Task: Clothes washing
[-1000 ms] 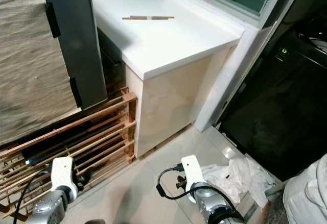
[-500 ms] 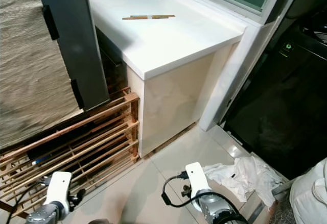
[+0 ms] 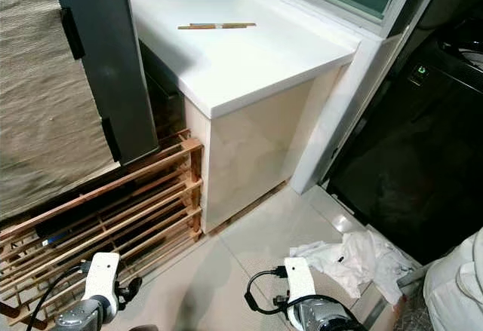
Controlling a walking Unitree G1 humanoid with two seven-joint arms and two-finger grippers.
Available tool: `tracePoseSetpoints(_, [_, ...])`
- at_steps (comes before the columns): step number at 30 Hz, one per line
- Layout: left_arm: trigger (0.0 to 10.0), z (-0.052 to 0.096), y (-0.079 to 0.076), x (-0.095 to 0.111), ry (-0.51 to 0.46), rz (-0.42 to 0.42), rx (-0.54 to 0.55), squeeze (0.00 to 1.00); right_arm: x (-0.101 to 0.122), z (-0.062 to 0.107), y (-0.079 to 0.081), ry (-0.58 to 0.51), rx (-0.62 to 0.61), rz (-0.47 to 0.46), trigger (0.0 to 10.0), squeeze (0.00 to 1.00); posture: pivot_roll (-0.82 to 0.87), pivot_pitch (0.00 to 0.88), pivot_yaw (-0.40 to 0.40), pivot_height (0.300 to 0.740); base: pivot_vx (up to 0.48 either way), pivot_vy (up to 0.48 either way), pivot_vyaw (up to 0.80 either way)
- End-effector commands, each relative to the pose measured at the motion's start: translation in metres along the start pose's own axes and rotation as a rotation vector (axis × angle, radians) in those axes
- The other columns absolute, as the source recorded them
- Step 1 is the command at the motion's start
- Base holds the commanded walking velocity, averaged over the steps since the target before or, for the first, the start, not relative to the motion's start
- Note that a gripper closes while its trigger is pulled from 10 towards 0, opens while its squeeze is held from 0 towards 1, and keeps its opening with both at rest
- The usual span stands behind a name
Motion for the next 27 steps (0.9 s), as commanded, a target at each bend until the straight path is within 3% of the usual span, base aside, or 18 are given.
tracePoseSetpoints(1, [10.0,0.000,-0.004,0.001,-0.013,-0.014,-0.015,0.00,-0.003,0.000,0.000,0.011,-0.001,-0.032,10.0,0.00,0.12,0.000,-0.071,0.740,0.000,0.000,0.00])
tracePoseSetpoints(7, [10.0,0.004,0.006,-0.006,0.018,-0.058,-0.031,0.00,-0.013,-0.004,0.015,0.008,0.008,-0.081,10.0,0.00,0.09,0.000,0.003,0.740,0.000,0.000,0.00])
tracePoseSetpoints(12, [10.0,0.005,0.010,-0.008,0.015,-0.018,-0.014,0.00,-0.021,-0.005,0.024,0.019,0.031,-0.051,10.0,0.00,0.08,0.000,0.009,0.740,0.000,0.000,0.00])
tracePoseSetpoints(20, [10.0,0.005,-0.004,-0.018,0.039,0.028,-0.045,0.00,-0.024,-0.003,0.016,0.046,0.021,0.004,10.0,0.00,0.08,0.000,-0.020,0.740,0.000,0.000,0.00])
tracePoseSetpoints(27, [10.0,0.005,-0.005,-0.018,0.038,0.030,-0.046,0.00,-0.024,-0.003,0.016,0.049,0.023,0.010,10.0,0.00,0.08,0.000,-0.020,0.740,0.000,0.000,0.00])
Point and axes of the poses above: a point about 5 cm out from each wrist's last joint towards the gripper, its own z axis pointing back from the gripper into the wrist, its own x axis along the axis of the wrist's last joint, y = z × x, the point moved 5 cm from there along -z, pointing out of the wrist towards the gripper, and after that the axes turned 8 degrees about z, right-handed, at the moved point
